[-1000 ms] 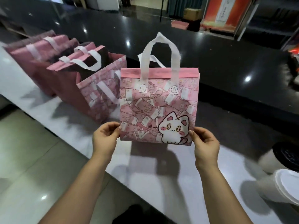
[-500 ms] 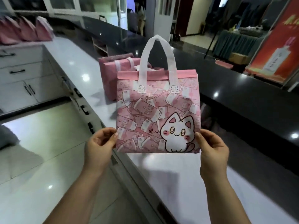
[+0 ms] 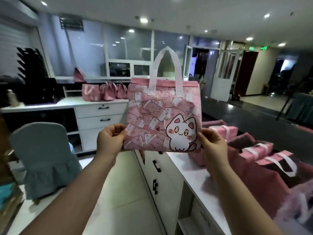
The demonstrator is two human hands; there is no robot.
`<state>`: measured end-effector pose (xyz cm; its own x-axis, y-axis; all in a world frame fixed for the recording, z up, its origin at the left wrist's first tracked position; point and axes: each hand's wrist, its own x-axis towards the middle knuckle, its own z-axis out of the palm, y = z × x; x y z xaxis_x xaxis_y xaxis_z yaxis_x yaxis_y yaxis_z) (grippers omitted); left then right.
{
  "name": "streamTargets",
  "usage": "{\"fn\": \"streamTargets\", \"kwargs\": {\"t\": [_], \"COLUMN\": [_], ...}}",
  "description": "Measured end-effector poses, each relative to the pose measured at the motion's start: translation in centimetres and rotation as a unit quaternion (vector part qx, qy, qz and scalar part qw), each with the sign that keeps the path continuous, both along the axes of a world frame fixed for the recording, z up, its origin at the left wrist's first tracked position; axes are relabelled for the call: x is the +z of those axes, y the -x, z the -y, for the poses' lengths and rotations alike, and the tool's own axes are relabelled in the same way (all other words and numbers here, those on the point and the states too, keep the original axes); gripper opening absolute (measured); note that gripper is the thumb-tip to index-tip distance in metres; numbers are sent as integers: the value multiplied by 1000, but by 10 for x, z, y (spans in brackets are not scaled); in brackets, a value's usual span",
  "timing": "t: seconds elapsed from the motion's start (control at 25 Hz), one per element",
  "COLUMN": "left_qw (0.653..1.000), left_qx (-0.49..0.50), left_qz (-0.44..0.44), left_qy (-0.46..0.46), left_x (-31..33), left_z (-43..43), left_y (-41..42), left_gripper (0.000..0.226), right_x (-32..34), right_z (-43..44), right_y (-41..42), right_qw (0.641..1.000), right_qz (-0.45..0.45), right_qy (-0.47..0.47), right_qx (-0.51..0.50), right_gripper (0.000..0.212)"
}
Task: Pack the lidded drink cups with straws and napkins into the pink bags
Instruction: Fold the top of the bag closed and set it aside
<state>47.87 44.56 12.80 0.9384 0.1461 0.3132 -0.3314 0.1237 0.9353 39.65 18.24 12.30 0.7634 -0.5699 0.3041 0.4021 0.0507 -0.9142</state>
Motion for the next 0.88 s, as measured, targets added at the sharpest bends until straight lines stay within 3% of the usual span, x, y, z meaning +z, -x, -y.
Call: {"fn": "streamTargets", "kwargs": {"t": [0.28, 0.52, 0.68, 0.88], "left_qw": [997, 990, 989, 987], "left_qx": [74, 132, 141, 154], "left_qz": [-14, 4, 38, 52], "left_qy": [10, 54, 10, -12], "left_x": [53, 83, 99, 134], "left_z": [-99, -142, -147, -137], "left_y": [-127, -222, -294, -401], "left_gripper": [15, 18, 6, 12], "right_x": [89, 117, 121, 138], "right_z": [-84, -118, -119, -113], "right_y": [-153, -287, -377, -513], "right_qw": [990, 978, 971, 969], "right_qz": [-22, -20, -8, 18], "right_qy": [100, 68, 66, 56], "right_qx": [95, 197, 229, 239], "right_gripper": [7, 14, 13, 12]}}
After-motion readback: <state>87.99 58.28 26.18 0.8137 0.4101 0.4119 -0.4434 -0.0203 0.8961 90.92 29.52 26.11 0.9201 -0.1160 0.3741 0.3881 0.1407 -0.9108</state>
